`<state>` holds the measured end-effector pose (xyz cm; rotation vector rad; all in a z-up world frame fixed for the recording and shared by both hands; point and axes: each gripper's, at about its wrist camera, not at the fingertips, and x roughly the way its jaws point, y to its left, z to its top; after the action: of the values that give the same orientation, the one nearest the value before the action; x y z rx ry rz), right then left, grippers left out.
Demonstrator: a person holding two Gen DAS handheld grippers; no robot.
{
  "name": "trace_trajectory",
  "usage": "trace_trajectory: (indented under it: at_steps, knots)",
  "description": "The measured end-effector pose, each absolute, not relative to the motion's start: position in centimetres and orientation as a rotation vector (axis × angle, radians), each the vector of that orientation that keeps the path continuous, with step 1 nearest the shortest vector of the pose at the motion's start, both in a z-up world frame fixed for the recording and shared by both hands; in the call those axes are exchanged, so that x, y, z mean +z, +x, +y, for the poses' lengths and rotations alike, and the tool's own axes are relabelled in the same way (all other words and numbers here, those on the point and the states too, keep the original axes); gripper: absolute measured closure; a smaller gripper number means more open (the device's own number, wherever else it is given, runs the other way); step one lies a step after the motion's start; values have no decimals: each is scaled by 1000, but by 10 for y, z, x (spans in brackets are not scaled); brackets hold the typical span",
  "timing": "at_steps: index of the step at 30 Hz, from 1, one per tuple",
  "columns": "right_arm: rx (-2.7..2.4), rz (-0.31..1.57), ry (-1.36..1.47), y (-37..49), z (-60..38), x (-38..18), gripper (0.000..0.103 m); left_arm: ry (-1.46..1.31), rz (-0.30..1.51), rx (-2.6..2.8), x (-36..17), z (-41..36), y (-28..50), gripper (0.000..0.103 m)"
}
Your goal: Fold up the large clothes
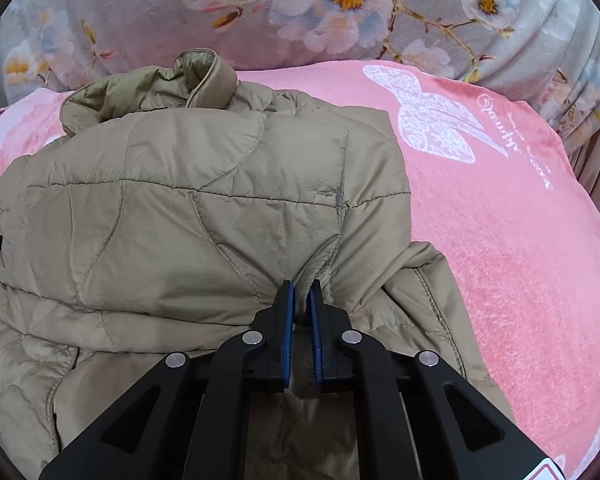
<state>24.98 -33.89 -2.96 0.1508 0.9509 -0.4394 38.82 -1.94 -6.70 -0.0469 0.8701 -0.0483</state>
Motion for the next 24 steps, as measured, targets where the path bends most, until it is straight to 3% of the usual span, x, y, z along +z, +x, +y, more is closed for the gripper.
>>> trace_trajectory:
  at_steps: [4,7,12,24]
  knots:
    - [-455,925,208,227,-344,-7,86,-1,841,-26,-50,-20,374,37]
    - [-463,825,186,214,-334,26,84,11,768,-39,-21,-24,354,37]
    - [-292,822,235,247,-303,39,84,76,650,-111,20,-70,339,36]
    - [-277,894,110,269,-267,-18,84,128,745,-103,-50,-108,359,35]
